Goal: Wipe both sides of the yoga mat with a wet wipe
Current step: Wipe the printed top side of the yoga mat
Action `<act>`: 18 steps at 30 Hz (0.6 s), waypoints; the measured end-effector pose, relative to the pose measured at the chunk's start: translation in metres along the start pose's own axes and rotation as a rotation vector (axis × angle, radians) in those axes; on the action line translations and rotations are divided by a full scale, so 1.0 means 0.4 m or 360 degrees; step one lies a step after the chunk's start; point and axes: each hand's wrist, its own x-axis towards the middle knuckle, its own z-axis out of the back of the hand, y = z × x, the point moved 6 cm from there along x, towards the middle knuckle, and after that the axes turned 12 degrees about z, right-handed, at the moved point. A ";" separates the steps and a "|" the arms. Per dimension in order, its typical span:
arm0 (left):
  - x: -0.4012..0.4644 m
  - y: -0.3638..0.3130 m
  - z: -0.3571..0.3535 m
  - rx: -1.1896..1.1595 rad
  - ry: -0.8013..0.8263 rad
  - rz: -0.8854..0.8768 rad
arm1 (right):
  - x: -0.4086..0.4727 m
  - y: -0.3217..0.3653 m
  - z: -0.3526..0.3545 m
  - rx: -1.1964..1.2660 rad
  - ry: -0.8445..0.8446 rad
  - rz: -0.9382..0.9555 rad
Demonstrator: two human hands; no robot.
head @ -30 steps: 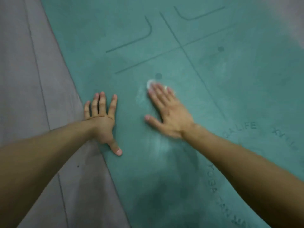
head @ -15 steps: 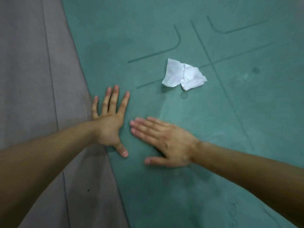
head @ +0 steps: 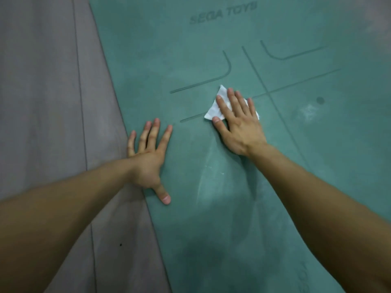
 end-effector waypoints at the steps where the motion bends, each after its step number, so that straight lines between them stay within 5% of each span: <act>1: -0.002 -0.006 0.010 0.0017 -0.0007 -0.0005 | -0.003 0.000 0.003 0.0030 0.0017 0.0009; 7: 0.082 0.116 0.193 -0.0222 -0.0533 0.0100 | -0.032 0.066 0.012 0.0040 0.0029 -0.0015; 11: 0.131 0.141 0.218 -0.0046 -0.0475 0.0131 | -0.255 0.370 -0.061 0.0074 0.0293 0.0893; 13: 0.122 0.131 0.256 0.0187 -0.0575 0.0096 | -0.291 0.379 -0.064 0.0030 0.0377 0.1116; 15: 0.114 0.124 0.297 0.0349 -0.0668 0.0104 | -0.189 0.265 -0.036 -0.0047 0.0269 0.0846; 18: 0.118 0.138 0.306 0.0331 -0.0672 0.0062 | -0.021 0.077 0.026 -0.0068 0.0057 -0.0013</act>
